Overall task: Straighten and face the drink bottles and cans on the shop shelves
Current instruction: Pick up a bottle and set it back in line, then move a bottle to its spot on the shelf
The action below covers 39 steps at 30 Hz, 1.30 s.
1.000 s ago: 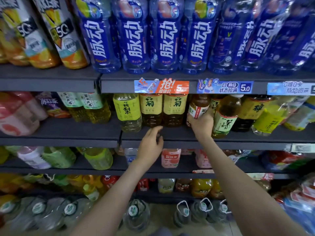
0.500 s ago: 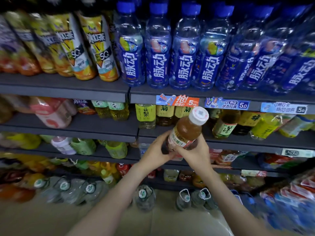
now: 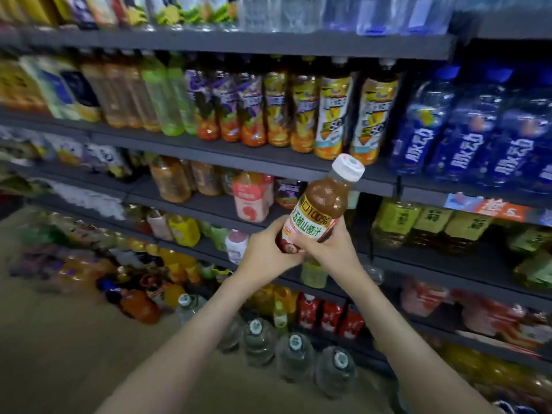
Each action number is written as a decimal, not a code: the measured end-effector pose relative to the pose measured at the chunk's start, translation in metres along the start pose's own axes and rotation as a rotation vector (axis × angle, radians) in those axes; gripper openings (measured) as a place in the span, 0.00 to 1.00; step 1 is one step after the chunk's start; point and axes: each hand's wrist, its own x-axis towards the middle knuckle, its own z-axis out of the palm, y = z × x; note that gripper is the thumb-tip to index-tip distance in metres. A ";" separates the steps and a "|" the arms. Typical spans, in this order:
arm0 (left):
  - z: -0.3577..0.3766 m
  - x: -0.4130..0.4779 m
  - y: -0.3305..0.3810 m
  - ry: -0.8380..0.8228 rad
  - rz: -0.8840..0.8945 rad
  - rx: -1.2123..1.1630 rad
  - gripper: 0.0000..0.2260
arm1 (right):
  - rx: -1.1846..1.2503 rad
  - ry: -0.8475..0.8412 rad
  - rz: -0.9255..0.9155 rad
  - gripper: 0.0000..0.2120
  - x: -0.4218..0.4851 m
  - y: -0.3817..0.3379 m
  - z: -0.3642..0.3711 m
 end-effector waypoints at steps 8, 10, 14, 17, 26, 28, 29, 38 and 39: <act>-0.186 0.010 -0.027 0.071 0.039 0.040 0.28 | 0.041 -0.021 -0.080 0.30 0.048 -0.057 0.161; -0.222 0.019 -0.034 0.074 0.066 0.043 0.28 | 0.030 -0.052 -0.140 0.28 0.065 -0.072 0.189; -0.286 0.047 -0.053 0.156 0.129 0.097 0.30 | 0.037 -0.111 -0.277 0.29 0.100 -0.098 0.248; -0.333 0.077 -0.073 0.231 0.194 0.141 0.30 | 0.054 -0.126 -0.361 0.30 0.135 -0.108 0.297; -0.479 0.176 -0.106 0.291 0.362 0.247 0.33 | 0.131 -0.219 -0.433 0.27 0.257 -0.141 0.432; -0.511 0.195 -0.114 0.307 0.363 0.218 0.32 | 0.127 -0.232 -0.440 0.28 0.280 -0.151 0.463; -0.526 0.205 -0.120 0.322 0.368 0.213 0.31 | 0.107 -0.233 -0.461 0.29 0.290 -0.156 0.477; -0.641 0.316 -0.139 0.388 0.299 -0.008 0.20 | -0.071 0.108 -0.654 0.16 0.383 -0.209 0.543; -0.650 0.328 -0.138 0.384 0.297 -0.030 0.19 | -0.127 0.178 -0.645 0.15 0.392 -0.210 0.545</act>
